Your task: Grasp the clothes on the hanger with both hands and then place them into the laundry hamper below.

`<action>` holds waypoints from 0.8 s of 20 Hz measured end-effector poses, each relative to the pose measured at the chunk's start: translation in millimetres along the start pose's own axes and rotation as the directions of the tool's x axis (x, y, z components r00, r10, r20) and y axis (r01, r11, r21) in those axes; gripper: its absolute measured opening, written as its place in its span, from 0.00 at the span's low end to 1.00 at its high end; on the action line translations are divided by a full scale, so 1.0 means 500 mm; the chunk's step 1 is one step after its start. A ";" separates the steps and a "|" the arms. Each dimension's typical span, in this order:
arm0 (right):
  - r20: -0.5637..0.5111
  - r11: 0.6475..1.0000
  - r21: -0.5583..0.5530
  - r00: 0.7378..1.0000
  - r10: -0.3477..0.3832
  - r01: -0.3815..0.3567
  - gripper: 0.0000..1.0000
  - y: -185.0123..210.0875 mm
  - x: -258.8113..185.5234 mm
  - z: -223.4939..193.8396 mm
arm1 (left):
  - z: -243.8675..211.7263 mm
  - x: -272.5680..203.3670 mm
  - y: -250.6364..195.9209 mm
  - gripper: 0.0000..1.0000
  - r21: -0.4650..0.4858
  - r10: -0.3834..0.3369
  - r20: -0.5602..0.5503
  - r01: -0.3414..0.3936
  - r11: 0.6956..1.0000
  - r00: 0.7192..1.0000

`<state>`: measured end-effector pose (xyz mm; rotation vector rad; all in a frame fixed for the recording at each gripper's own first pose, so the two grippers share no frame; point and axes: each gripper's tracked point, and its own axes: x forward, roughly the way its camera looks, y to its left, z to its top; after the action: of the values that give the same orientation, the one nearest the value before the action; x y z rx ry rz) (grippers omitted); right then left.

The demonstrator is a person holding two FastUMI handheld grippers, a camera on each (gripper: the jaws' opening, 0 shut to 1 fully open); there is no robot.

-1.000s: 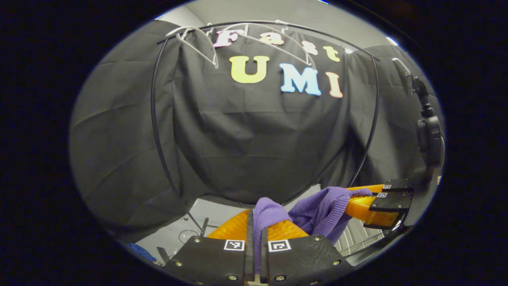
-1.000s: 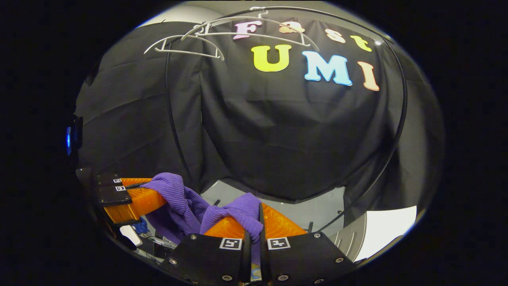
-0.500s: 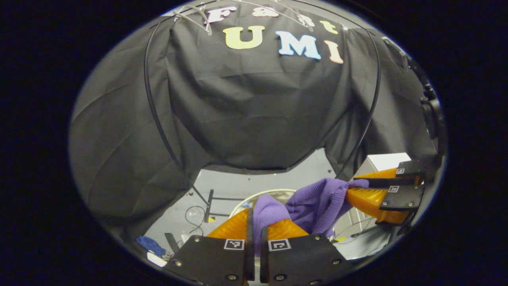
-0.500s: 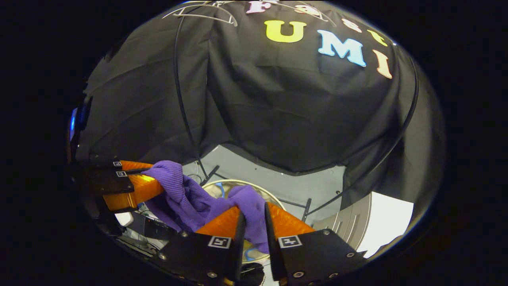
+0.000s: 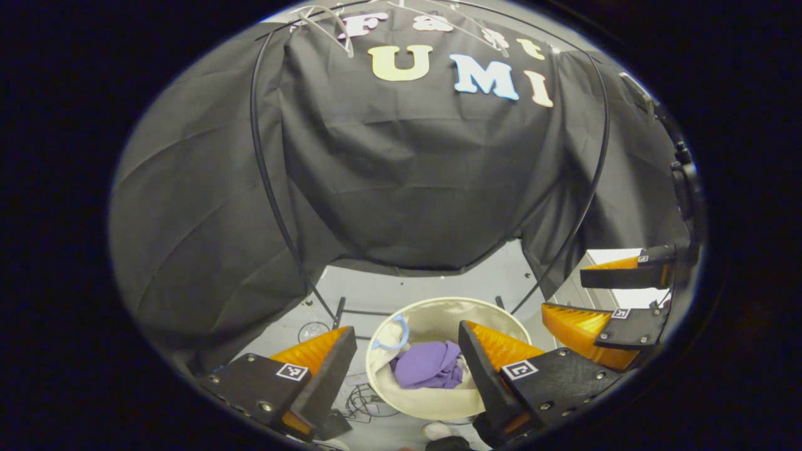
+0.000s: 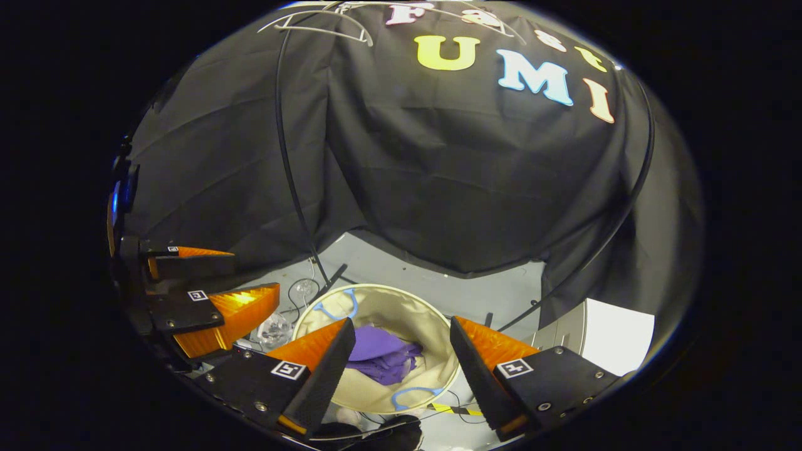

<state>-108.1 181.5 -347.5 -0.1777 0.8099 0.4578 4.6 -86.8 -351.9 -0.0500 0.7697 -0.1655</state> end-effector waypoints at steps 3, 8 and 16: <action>0.077 0.999 0.025 0.997 -0.022 0.021 0.95 -0.009 -0.038 0.046 | 0.057 -0.039 0.019 0.95 0.014 0.008 0.081 -0.010 1.000 0.997; 0.226 0.996 0.069 0.972 -0.070 0.056 0.94 -0.032 -0.123 0.148 | 0.200 -0.127 0.029 1.00 0.053 0.014 0.256 -0.028 0.998 0.967; 0.427 0.984 0.133 0.889 -0.166 0.120 0.94 -0.107 -0.267 0.287 | 0.396 -0.272 0.042 1.00 0.048 -0.004 0.457 -0.020 0.999 0.890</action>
<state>-69.3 137.0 -153.2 -0.0337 0.3723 0.2974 49.1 -46.3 -118.3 -0.0354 0.2925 -0.1577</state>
